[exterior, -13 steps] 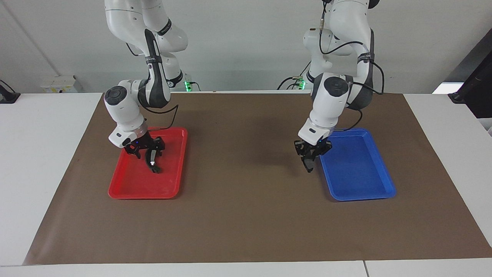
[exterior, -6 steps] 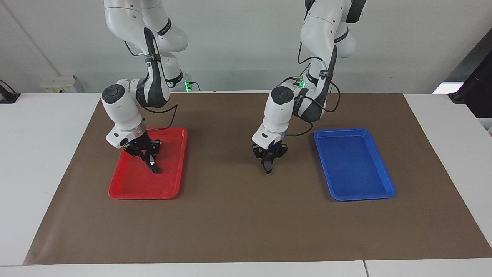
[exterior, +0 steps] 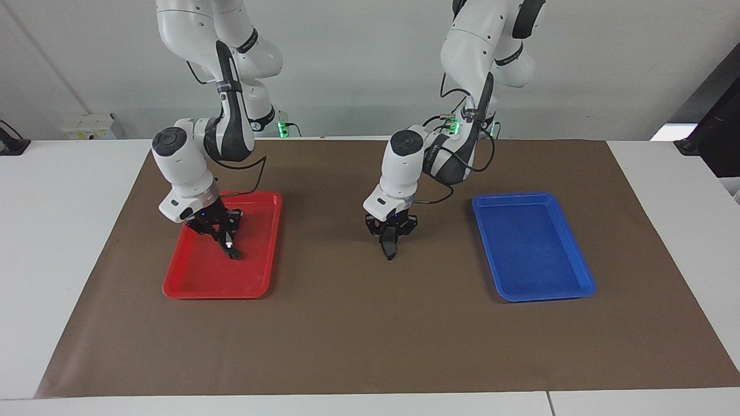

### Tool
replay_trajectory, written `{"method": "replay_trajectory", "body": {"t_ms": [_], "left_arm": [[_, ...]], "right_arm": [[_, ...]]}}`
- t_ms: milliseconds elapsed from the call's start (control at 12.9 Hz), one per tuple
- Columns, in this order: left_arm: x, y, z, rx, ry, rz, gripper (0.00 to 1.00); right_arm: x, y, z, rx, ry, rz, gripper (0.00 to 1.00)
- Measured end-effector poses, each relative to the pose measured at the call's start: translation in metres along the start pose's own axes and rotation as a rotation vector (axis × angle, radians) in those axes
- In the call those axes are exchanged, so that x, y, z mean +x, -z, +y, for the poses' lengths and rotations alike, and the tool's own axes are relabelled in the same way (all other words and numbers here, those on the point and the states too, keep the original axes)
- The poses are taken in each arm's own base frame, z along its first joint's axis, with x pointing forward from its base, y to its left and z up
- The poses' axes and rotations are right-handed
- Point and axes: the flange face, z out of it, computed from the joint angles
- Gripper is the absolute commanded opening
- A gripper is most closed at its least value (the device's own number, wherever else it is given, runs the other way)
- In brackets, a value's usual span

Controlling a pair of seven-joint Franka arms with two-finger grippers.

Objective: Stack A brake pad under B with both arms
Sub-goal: 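Carry the small pad to the table center with the left gripper and release, then withdraw the left gripper to rest while the right gripper lifts the curved pad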

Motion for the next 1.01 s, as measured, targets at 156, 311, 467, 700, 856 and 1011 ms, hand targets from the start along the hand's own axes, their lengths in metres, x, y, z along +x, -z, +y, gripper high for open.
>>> {"method": "replay_trajectory", "body": {"t_ms": [156, 311, 467, 700, 856, 1011], "left_arm": [[0.002, 0.002, -0.001, -0.001, 0.003, 0.004, 0.97], [0.011, 0.019, -0.011, -0.002, 0.023, 0.019, 0.98], [0.028, 0.055, -0.047, 0.014, 0.08, 0.017, 0.98], [0.053, 0.107, -0.142, 0.064, 0.116, -0.031, 0.98], [0.066, 0.132, -0.212, 0.078, 0.073, -0.048, 0.98], [0.071, 0.155, -0.28, 0.086, 0.024, -0.064, 0.98]], "right_arm": [[0.019, 0.035, 0.001, 0.01, 0.001, -0.029, 0.0], [0.037, 0.066, -0.008, 0.02, -0.004, -0.037, 0.0], [0.053, 0.08, -0.043, 0.022, 0.001, -0.037, 0.0], [0.067, 0.082, -0.101, 0.022, 0.053, -0.032, 0.0], [0.071, 0.085, -0.151, 0.022, 0.019, -0.022, 0.0], [0.071, 0.085, -0.214, 0.023, -0.024, -0.016, 0.0]]}}
